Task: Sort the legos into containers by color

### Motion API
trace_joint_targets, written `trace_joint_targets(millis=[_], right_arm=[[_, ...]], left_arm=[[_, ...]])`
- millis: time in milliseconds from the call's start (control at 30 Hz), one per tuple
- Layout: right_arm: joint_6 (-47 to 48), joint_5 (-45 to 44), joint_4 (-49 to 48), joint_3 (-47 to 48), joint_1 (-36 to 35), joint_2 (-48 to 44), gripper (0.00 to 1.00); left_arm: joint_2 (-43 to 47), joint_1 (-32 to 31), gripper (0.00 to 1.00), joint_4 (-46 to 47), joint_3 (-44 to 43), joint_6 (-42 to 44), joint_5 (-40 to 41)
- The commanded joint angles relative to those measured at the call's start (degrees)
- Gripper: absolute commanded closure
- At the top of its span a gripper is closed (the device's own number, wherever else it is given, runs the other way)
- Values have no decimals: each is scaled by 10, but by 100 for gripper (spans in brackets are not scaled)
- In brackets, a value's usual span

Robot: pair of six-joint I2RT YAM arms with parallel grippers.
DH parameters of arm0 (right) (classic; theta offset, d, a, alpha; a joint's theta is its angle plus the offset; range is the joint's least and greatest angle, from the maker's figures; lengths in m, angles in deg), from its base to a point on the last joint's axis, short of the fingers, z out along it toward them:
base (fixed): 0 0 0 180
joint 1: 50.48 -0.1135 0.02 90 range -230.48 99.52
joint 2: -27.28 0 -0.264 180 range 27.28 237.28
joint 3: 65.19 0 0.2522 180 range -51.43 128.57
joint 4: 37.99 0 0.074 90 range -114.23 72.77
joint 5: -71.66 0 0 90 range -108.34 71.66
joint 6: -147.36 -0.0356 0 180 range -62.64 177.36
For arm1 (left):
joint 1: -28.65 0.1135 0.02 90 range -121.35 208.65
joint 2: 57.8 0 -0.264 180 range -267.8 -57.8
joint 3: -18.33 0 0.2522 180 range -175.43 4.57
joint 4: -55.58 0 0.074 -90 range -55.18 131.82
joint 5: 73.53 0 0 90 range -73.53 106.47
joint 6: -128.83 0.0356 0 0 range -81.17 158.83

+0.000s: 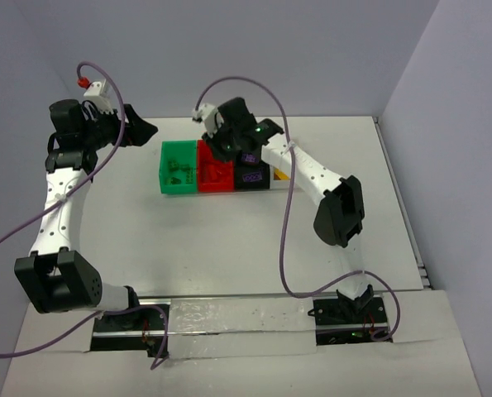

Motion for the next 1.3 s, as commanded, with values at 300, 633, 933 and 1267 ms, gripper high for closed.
trace_joint_targets(millis=[300,633,933,1267], right_arm=[[-92,-77,-79,106,12,132,100],[-97,-72,-81,104,13,155,45],[-110,-66,-59,103,13,118,17],[-162,-64,-32,-44,125,-141,0]], left_arm=[[-19,3,1,8,-23,-45,103],[-25,1,1,-2,-3,-21,139],[-40,-5,1,-16,-5,10,190],[-28,-60,1,-48,-8,81,288]])
